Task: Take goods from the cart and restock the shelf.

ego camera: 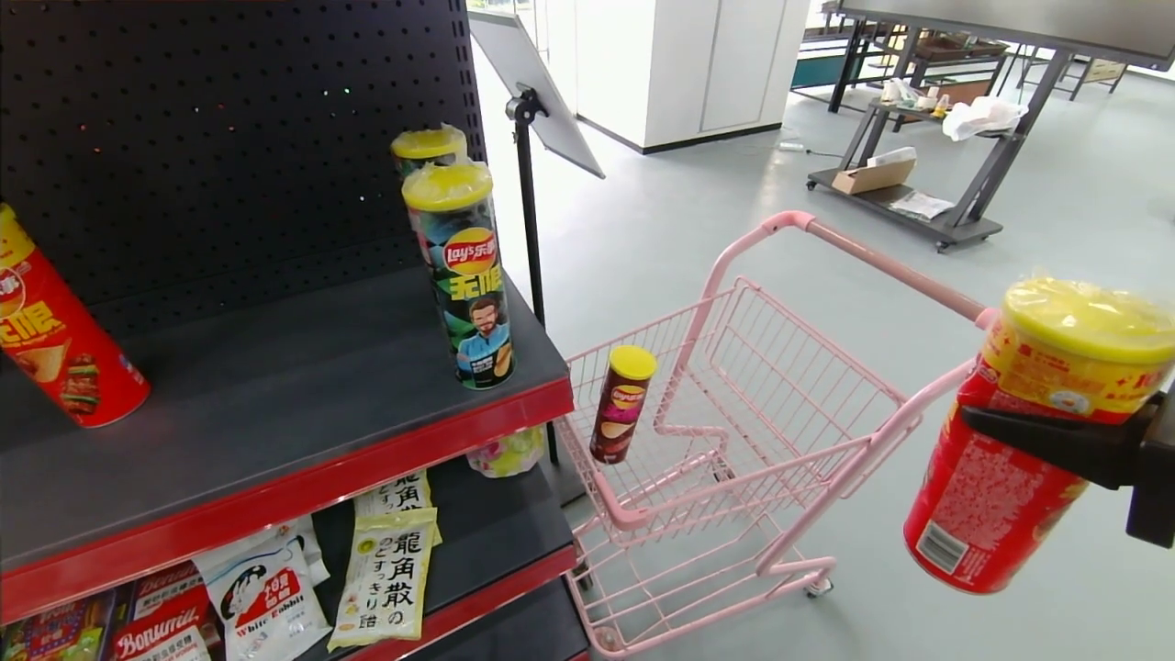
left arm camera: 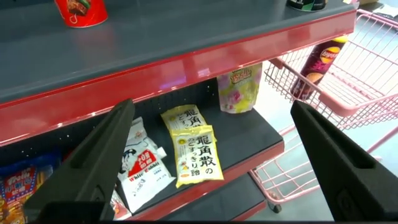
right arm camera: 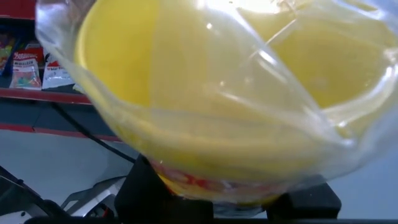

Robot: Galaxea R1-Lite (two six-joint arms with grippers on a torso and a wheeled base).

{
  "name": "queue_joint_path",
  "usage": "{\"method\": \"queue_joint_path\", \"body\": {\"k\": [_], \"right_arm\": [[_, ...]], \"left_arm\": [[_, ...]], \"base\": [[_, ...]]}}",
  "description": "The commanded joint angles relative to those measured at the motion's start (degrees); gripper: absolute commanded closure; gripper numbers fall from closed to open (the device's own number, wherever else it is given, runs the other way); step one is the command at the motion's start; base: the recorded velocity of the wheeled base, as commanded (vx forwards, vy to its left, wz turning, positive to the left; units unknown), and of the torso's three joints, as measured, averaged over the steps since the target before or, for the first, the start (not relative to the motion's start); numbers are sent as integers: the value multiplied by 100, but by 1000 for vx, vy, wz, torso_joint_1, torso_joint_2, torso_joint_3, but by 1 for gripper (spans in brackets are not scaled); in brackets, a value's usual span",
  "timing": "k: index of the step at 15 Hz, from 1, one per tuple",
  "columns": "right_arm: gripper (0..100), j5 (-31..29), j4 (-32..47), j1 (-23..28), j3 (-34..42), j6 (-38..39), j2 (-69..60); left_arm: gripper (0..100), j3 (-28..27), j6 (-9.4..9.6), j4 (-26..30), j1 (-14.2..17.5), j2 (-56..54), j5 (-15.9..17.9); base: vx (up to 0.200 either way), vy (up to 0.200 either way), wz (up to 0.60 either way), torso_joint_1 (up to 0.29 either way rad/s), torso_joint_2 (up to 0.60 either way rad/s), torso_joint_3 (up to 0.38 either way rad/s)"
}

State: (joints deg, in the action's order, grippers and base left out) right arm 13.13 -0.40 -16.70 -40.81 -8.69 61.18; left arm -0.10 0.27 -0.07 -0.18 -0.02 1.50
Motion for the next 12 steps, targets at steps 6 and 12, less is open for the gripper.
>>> {"method": "queue_joint_path", "body": {"k": [6, 12], "right_arm": [[100, 14, -13, 0, 118, -1, -36], [100, 23, -21, -9, 241, -36, -36]], "left_arm": [[0, 1, -18, -1, 1, 2, -1], [0, 1, -18, -1, 1, 2, -1]], "base": [[0, 0, 600, 3, 2, -1], [0, 0, 500, 3, 2, 2]]}}
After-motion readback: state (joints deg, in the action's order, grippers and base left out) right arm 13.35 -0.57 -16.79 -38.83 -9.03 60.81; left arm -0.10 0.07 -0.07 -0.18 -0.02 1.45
